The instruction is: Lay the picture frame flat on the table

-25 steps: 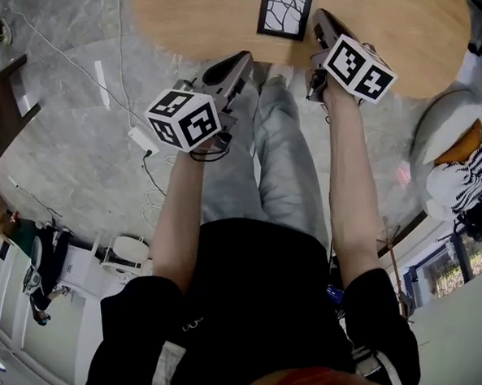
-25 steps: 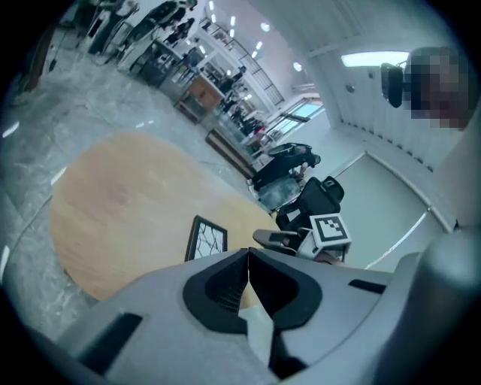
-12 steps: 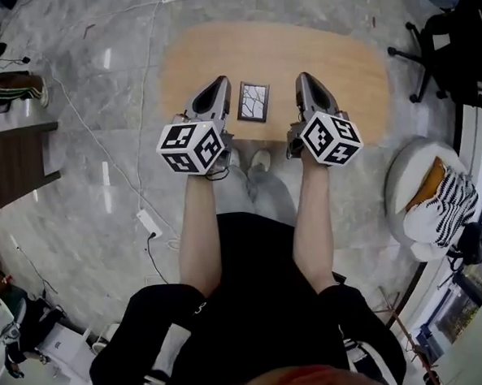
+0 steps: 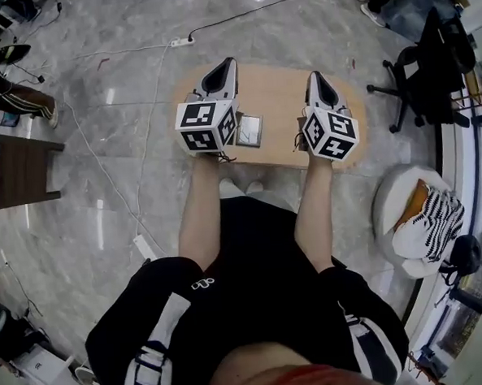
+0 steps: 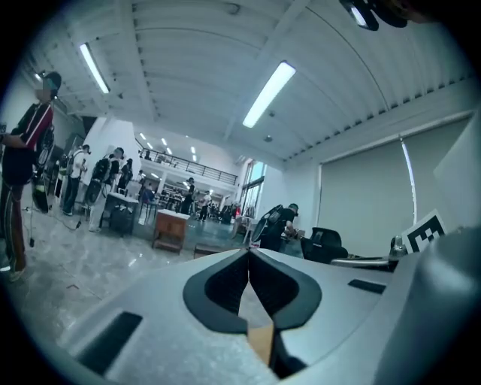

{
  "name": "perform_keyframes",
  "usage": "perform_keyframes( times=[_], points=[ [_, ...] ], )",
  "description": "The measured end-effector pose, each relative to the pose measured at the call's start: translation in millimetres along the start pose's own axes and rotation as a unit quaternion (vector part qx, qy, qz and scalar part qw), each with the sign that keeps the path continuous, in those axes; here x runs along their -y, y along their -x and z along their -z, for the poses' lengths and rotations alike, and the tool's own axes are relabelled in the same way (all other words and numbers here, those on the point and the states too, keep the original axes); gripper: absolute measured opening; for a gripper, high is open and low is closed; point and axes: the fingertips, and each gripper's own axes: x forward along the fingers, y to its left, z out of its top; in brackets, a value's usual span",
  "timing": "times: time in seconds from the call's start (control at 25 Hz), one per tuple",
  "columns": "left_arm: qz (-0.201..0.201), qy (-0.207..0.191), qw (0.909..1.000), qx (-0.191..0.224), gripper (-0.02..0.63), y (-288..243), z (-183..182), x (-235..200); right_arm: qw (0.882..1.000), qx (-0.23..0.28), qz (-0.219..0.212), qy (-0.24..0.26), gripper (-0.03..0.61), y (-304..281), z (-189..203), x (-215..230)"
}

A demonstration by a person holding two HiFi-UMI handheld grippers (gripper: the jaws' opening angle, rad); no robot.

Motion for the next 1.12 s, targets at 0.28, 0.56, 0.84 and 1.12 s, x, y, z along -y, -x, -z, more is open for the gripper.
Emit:
perform_keyframes(
  times=[0.28, 0.56, 0.84, 1.12],
  points=[
    [-0.013, -0.024, 0.9993, 0.025, 0.011, 7.4, -33.3, -7.9, 0.999, 0.032, -0.026, 0.011, 0.011, 0.9, -35.9, -22.7],
    [-0.002, -0.035, 0.9988, 0.034, 0.011, 5.2, -39.4, -0.3, 0.998, 0.044, -0.032, 0.016, 0.011, -0.2, -45.3, -26.0],
    [0.002, -0.037, 0.9988, 0.033, 0.011, -4.7, -43.4, 1.4, 0.998, 0.049, -0.031, 0.017, 0.011, -3.7, -51.2, -21.1],
    [0.025, -0.038, 0.9983, 0.036, 0.011, -19.0, -43.6, 18.3, 0.998, 0.049, -0.037, 0.013, 0.012, -9.1, -50.3, -13.9]
  ],
)
